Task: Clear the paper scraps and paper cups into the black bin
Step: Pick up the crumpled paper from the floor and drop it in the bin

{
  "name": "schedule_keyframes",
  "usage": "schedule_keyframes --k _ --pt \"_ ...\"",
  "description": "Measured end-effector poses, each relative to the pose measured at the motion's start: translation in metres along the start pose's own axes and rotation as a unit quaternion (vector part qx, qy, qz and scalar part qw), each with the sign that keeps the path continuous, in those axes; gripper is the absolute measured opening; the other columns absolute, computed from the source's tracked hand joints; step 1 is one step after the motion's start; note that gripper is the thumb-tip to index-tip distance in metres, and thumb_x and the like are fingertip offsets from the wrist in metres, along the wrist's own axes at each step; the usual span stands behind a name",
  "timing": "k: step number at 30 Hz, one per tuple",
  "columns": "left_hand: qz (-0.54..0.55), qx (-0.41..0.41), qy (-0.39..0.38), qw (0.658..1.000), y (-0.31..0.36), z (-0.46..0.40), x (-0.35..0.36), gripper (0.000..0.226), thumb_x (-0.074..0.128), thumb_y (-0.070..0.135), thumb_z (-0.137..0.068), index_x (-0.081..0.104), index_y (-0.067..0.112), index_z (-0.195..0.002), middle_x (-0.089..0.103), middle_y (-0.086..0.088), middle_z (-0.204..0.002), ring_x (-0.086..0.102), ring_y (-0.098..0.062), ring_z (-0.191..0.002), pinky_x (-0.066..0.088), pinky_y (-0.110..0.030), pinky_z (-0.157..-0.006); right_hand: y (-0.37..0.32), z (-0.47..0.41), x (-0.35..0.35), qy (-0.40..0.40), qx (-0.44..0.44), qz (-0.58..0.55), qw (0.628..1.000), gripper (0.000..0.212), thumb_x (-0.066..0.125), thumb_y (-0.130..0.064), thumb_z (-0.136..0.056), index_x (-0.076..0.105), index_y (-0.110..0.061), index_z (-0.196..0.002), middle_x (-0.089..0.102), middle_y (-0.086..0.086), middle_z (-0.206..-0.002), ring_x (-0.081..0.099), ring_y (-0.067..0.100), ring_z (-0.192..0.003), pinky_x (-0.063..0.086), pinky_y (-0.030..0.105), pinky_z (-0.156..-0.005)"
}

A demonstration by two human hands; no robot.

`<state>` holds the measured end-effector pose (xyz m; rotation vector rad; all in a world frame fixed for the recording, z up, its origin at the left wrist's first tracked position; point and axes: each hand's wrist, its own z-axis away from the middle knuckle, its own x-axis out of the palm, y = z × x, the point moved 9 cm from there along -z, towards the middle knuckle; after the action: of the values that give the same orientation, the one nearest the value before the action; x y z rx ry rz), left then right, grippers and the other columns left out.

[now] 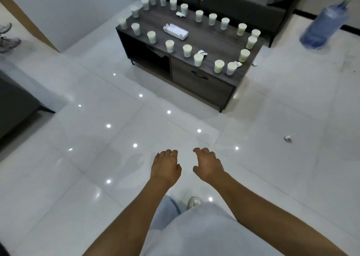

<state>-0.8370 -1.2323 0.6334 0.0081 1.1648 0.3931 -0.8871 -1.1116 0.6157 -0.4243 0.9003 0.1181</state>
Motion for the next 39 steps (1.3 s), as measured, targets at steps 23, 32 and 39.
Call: schedule_keyframes --k 23,32,39 --pt "0.073 -0.138 0.024 0.987 -0.381 -0.294 -0.214 0.044 0.044 0.027 -0.094 0.042 0.013 -0.137 0.052 -0.003 -0.130 0.048 -0.021 -0.117 0.034 -0.028 -0.101 -0.373 -0.395 -0.113 -0.072 -0.108 0.070 0.989 0.057 0.055 -0.019 -0.090 0.033 -0.022 -0.142 0.041 0.005 -0.139 0.042 0.027 -0.123 0.040 0.037 -0.096" --pt "0.087 -0.173 0.030 0.981 -0.514 -0.455 -0.302 0.046 0.044 0.028 -0.095 0.041 0.015 -0.139 0.052 -0.003 -0.131 0.048 -0.020 -0.118 0.035 -0.028 -0.101 -0.496 -0.589 -0.173 -0.083 -0.141 0.083 0.983 0.058 0.057 -0.022 -0.089 0.032 -0.023 -0.142 0.041 0.006 -0.136 0.043 0.028 -0.122 0.041 0.037 -0.095" --pt "0.112 -0.193 0.049 0.974 -0.604 -0.573 -0.393 0.047 0.044 0.027 -0.096 0.039 0.013 -0.141 0.050 -0.005 -0.134 0.047 -0.022 -0.120 0.034 -0.028 -0.103 -0.603 -0.722 -0.247 -0.070 -0.171 0.102 0.977 0.059 0.057 -0.020 -0.089 0.032 -0.021 -0.143 0.043 0.008 -0.137 0.044 0.028 -0.121 0.043 0.038 -0.095"
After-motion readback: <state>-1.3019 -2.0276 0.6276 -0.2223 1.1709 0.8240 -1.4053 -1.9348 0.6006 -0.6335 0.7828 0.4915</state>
